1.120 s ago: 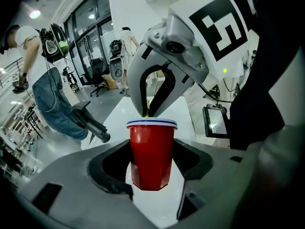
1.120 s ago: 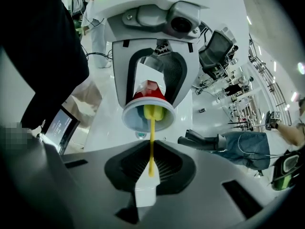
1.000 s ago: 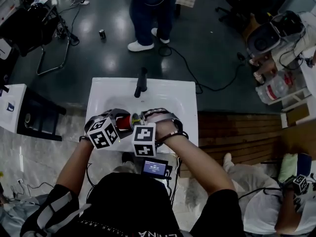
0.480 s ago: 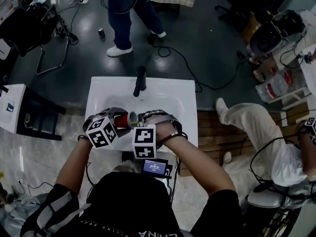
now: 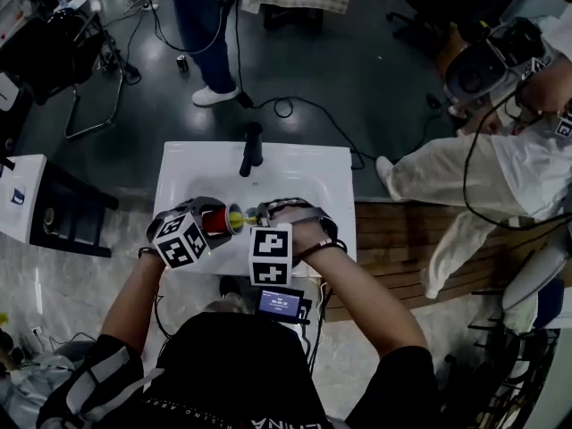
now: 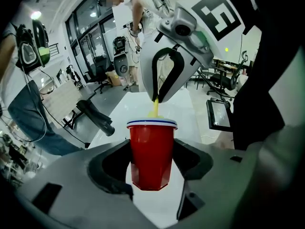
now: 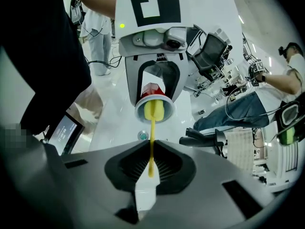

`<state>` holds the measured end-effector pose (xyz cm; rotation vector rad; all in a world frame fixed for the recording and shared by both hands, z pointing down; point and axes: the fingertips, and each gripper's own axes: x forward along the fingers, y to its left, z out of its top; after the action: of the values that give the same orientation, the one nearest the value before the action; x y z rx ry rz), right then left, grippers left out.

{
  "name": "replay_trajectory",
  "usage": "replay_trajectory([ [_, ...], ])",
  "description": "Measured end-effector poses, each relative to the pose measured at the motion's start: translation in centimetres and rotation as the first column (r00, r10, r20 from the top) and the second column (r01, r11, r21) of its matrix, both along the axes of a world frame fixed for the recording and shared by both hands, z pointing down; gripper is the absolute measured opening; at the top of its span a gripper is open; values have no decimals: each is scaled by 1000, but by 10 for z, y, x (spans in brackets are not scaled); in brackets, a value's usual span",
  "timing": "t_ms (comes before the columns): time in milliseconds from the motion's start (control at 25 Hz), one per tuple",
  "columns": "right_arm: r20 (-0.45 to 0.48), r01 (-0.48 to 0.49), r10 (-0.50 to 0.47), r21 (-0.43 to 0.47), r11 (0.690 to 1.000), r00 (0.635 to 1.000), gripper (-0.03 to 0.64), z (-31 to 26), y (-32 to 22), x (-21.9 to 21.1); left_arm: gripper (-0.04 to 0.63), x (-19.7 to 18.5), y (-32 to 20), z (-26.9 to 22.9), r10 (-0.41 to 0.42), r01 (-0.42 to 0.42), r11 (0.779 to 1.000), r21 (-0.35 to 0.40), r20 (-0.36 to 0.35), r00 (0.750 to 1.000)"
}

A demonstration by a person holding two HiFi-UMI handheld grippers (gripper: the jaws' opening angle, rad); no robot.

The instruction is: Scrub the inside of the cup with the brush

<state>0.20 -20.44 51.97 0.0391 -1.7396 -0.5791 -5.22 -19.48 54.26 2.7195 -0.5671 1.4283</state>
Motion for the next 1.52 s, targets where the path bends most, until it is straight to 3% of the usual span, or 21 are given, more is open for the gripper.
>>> replay_trajectory([
  [280, 28, -36, 36, -7, 999, 999, 37, -4, -2, 9, 281, 1, -2, -5, -66, 67, 998, 8, -64, 996],
  [600, 104, -123, 128, -57, 991, 986, 37, -8, -12, 22, 281, -3, -11, -17, -148, 146, 989, -20, -184, 972],
  [840, 234, -211, 239, -139, 968, 943, 37, -18, -23, 26, 281, -6, -21, -34, -214, 206, 977, -62, -320, 923],
  [1040, 370, -274, 356, -257, 927, 858, 37, -29, -29, 28, 281, -9, -23, -43, -253, 226, 967, -113, -433, 865],
  [1240, 489, -302, 466, -379, 875, 737, 37, -39, -32, 26, 281, -4, -23, -60, -256, 223, 966, -128, -560, 788],
  [1520, 574, -289, 613, -558, 778, 543, 37, -43, -31, 24, 281, -2, -18, -76, -281, 217, 959, -182, -711, 644],
])
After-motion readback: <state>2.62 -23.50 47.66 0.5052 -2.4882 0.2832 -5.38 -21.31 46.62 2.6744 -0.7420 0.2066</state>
